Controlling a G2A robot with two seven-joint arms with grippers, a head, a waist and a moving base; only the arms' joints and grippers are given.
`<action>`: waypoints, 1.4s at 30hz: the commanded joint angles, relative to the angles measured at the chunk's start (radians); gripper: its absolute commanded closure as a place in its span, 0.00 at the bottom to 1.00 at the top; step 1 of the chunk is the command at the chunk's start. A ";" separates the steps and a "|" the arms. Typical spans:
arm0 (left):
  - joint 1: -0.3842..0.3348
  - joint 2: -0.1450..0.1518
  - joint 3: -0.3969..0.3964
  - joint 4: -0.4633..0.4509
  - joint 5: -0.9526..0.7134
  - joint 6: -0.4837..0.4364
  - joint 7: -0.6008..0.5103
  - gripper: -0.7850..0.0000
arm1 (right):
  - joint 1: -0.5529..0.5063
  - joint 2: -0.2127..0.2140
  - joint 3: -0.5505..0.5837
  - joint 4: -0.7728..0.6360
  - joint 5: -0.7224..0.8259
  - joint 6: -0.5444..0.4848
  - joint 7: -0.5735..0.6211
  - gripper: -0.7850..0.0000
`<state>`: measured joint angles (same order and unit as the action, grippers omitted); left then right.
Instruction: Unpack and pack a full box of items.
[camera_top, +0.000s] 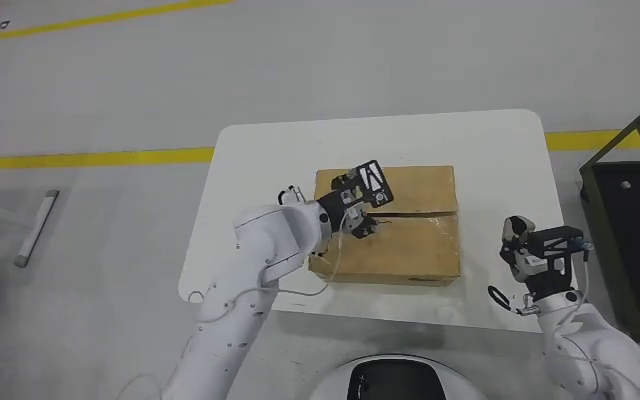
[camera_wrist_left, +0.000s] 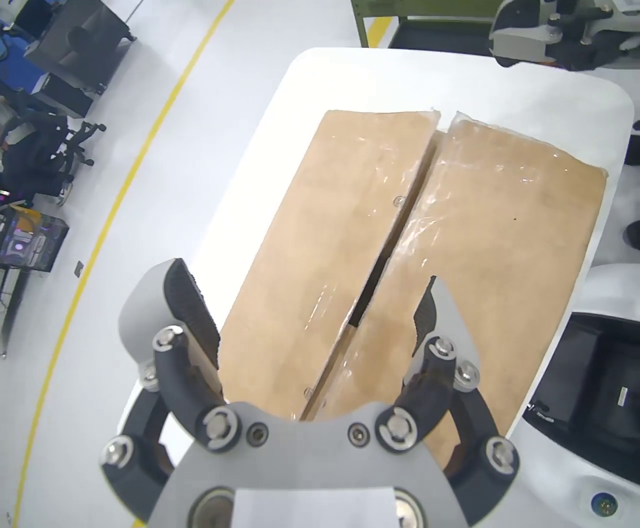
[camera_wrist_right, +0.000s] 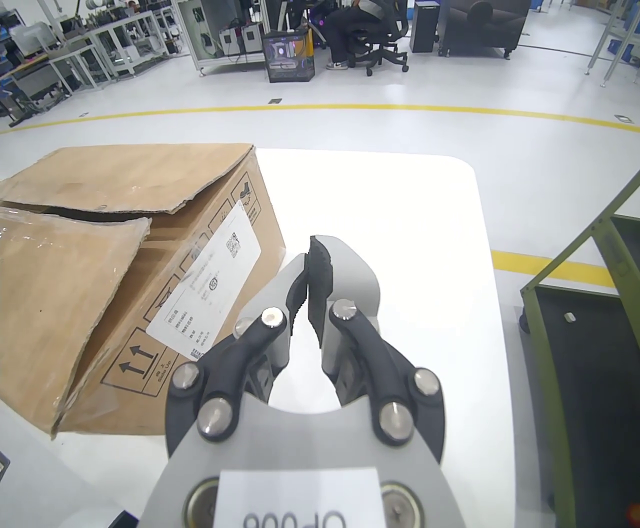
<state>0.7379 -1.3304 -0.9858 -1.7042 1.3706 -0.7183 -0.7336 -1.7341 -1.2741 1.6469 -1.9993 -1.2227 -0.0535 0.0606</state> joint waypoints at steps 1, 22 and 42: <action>-0.027 -0.005 0.038 0.033 0.040 0.008 -0.025 0.00 | -0.003 0.000 0.005 0.004 0.001 0.004 -0.004 0.86; -0.133 -0.030 0.167 0.174 0.289 0.030 -0.018 0.00 | -0.018 -0.004 -0.009 -0.018 0.013 0.020 -0.004 0.82; -0.114 -0.038 0.179 0.179 0.348 0.006 0.011 0.00 | -0.012 -0.006 -0.019 -0.007 0.006 0.016 -0.003 0.95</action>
<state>0.6250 -1.3672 -0.8081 -1.5269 1.7191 -0.7116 -0.7229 -1.7466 -1.2799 1.6279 -2.0079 -1.2168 -0.0368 0.0586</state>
